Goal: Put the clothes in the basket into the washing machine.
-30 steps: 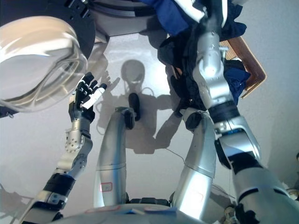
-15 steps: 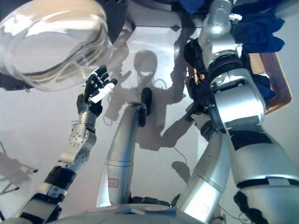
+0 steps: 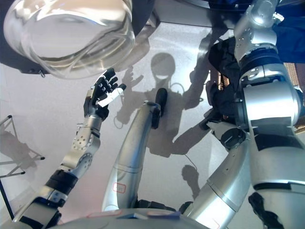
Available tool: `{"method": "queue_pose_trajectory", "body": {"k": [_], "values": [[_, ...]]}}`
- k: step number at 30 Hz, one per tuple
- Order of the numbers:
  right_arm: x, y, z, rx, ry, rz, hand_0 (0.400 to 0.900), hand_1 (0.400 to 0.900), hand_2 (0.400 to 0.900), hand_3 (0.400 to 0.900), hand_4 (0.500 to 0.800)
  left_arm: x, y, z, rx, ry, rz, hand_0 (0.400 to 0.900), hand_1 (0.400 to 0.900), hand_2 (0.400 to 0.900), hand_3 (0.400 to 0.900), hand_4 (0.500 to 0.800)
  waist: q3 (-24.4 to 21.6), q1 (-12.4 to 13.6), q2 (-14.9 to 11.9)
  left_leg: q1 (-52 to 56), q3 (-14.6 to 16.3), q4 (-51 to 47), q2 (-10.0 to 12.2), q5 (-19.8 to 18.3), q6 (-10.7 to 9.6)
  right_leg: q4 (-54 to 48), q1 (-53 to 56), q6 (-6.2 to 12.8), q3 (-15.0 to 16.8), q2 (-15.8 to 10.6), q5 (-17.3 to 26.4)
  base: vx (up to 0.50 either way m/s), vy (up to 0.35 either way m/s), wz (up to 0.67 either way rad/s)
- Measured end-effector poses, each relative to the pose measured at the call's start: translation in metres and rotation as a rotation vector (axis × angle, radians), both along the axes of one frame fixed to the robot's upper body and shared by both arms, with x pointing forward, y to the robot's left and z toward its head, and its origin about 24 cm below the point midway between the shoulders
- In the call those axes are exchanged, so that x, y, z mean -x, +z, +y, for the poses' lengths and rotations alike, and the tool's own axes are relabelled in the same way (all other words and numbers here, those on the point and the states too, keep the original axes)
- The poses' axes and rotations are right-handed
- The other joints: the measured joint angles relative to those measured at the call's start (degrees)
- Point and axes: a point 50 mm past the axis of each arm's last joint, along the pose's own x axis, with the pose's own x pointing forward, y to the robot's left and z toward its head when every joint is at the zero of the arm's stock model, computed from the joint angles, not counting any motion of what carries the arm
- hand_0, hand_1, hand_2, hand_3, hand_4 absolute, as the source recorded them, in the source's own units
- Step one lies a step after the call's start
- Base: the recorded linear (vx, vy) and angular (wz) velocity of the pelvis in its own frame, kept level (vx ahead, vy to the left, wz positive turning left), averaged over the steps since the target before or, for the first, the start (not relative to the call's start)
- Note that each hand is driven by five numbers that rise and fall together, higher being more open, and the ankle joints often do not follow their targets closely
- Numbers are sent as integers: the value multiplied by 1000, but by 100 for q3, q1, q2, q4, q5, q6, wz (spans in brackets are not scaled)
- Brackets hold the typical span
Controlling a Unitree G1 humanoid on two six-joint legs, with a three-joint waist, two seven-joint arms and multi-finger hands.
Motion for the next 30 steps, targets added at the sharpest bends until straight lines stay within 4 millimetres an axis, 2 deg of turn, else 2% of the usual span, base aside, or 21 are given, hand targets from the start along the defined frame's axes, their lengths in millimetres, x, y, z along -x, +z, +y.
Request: {"method": "queue_pose_trajectory", "body": {"k": [4, 9, 10, 27, 29, 30], "values": [[2, 3, 0, -336, 116, -176, 400, 400, 400, 400, 500, 0, 0, -1, -1, -5, 2, 900, 900, 900, 900, 800, 0, -7, 2, -1, 9, 13, -8, 4, 9, 13, 3, 2, 8, -4, 0, 20, -17, 4], [11, 20, -3, -479, 179, -366, 400, 400, 400, 400, 500, 1, -3, -7, -2, -42, 14, 900, 900, 900, 900, 800, -1, 12, 4, 4, 2, 28, -79, 24, 43, 83, 8, 24, 8, -77, -37, 9, -9, 4], [13, 22, -5, -488, 183, -390, 900, 900, 900, 900, 800, 1, -3, -8, -3, -49, 15, 900, 900, 900, 900, 800, -1, 13, 4, 4, 0, 42, -79, 22, 43, 107, 10, 22, 11, -87, -55, 0, 0, 0], [13, 28, 2, -457, 237, -427, 900, 900, 900, 900, 800, -2, -2, -7, 2, -64, 16, 900, 900, 900, 900, 800, -2, 9, 5, 118, 0, -51, -83, 36, 44, 50, 140, 18, -20, -96, -53, 4, -3, 1], [14, 34, 10, -366, 250, -417, 900, 900, 900, 900, 800, -2, -3, -6, 8, -65, 20, 900, 900, 900, 900, 800, -2, -8, 6, 123, 1, -50, -78, 37, 51, 40, 146, 25, -22, -93, -56, -26, 8, -11], [13, 37, 17, -220, 226, -368, 900, 900, 900, 900, 800, -2, -3, -6, 6, -66, 21, 900, 900, 900, 900, 800, -2, -27, 6, 123, 3, -51, -75, 43, 56, 30, 147, 27, -22, -88, -56, -33, -4, -11]]}}
